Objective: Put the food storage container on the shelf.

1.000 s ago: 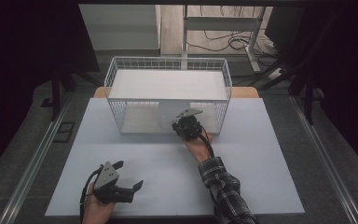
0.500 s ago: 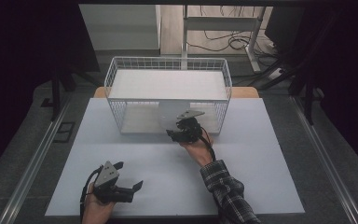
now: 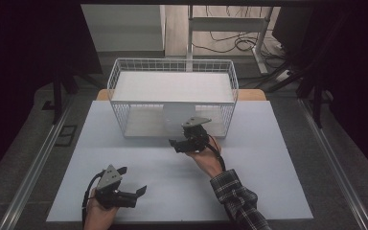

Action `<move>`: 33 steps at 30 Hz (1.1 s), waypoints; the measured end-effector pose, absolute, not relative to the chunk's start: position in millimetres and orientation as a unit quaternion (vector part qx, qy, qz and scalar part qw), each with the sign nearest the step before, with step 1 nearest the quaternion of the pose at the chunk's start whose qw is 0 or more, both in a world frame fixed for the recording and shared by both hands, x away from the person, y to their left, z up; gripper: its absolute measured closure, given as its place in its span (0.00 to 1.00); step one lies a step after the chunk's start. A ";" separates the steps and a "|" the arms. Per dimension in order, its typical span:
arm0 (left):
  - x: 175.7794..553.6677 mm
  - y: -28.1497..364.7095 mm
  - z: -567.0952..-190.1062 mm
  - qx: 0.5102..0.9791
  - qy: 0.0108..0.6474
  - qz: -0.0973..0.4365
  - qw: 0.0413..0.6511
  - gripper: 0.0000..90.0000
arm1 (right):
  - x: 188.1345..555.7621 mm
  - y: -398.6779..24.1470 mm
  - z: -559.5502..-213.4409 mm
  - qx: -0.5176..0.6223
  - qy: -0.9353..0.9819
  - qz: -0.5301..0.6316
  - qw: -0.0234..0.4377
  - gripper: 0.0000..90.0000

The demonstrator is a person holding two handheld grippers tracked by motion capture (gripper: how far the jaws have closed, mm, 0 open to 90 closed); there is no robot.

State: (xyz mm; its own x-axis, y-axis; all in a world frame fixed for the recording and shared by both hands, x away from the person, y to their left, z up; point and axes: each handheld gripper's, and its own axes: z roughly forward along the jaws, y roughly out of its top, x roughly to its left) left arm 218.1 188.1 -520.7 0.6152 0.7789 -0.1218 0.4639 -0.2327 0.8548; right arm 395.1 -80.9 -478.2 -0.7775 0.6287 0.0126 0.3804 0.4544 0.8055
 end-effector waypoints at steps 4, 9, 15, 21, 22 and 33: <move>218.4 188.6 -520.6 0.766 0.406 0.165 0.470 0.01 | 388.7 -83.3 -479.1 0.299 0.841 0.427 0.143 0.17; 218.7 187.5 -521.7 0.769 0.405 0.165 0.465 0.02 | 379.9 -89.3 -480.8 0.299 0.841 0.428 0.140 0.12; 219.0 186.5 -523.1 0.771 0.406 0.167 0.462 0.02 | 368.1 -99.3 -481.7 0.301 0.839 0.436 0.128 0.09; 219.1 186.3 -524.0 0.775 0.404 0.168 0.456 0.02 | 360.8 -107.9 -486.4 0.297 0.845 0.424 0.133 0.07; 219.1 186.3 -524.0 0.775 0.404 0.168 0.456 0.02 | 360.8 -107.9 -486.4 0.297 0.845 0.424 0.133 0.07; 218.9 187.6 -524.1 0.776 0.405 0.169 0.452 0.02 | 338.3 -123.6 -487.8 0.295 0.850 0.416 0.133 0.00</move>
